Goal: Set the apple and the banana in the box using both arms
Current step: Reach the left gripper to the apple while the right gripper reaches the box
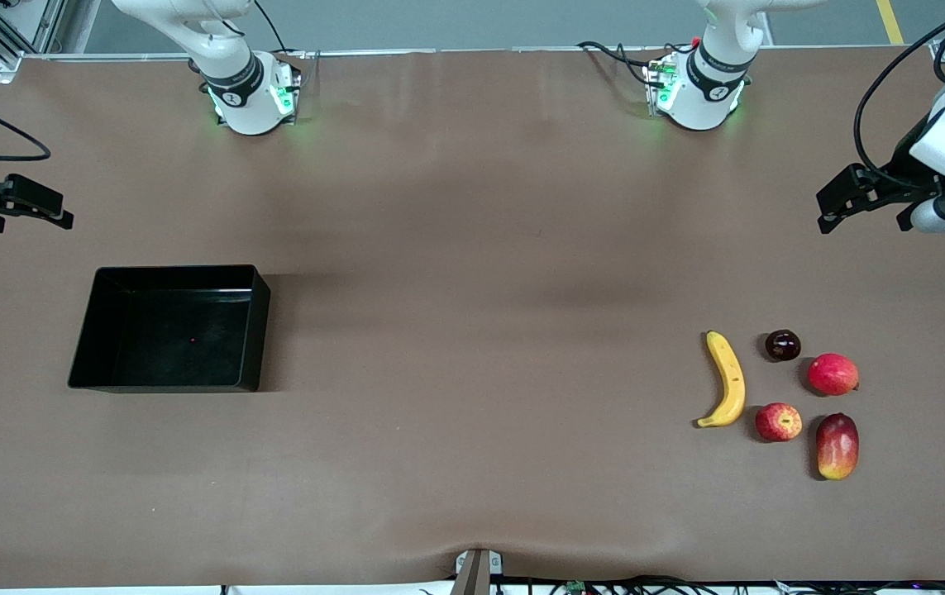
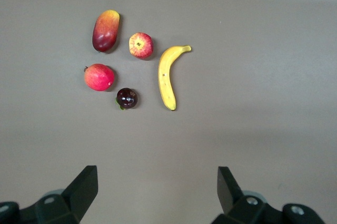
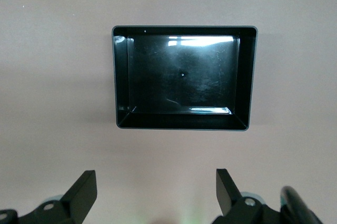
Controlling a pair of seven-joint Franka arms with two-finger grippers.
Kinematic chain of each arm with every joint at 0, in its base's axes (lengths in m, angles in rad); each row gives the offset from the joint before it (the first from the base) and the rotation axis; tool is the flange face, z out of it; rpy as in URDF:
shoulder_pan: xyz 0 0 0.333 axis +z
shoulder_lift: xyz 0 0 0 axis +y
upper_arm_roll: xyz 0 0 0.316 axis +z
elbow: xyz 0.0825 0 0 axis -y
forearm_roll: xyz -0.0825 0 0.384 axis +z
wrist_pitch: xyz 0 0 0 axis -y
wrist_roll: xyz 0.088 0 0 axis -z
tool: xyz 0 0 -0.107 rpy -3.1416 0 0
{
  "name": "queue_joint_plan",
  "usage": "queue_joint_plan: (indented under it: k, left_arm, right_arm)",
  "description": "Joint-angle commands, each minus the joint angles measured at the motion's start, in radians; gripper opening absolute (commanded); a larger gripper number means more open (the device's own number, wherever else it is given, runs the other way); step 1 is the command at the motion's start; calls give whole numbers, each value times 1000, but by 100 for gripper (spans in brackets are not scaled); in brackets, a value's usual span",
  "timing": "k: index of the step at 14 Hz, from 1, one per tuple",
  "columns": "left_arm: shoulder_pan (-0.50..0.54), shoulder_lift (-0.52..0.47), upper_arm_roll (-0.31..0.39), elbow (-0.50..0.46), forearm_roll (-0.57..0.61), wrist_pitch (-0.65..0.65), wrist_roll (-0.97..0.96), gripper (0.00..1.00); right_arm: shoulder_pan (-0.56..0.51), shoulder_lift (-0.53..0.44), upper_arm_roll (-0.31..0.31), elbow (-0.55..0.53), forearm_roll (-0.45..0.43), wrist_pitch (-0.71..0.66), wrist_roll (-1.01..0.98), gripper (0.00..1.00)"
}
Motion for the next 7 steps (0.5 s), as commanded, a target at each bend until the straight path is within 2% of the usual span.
queue_joint_plan:
  k: [1,4,7]
  left_arm:
    - [3,-9,2,7,-2,-20,13,100]
    - [4,5,2,8,-1,-19,10,100]
    - [6,75,5,8,4,9,10,100]
  right_arm:
    - [-12,4,6,5,22,-4,-14,100]
    - [-15,5,6,5,20,1,-14,100]
    - [-23,103,6,54,14,1,-12,100]
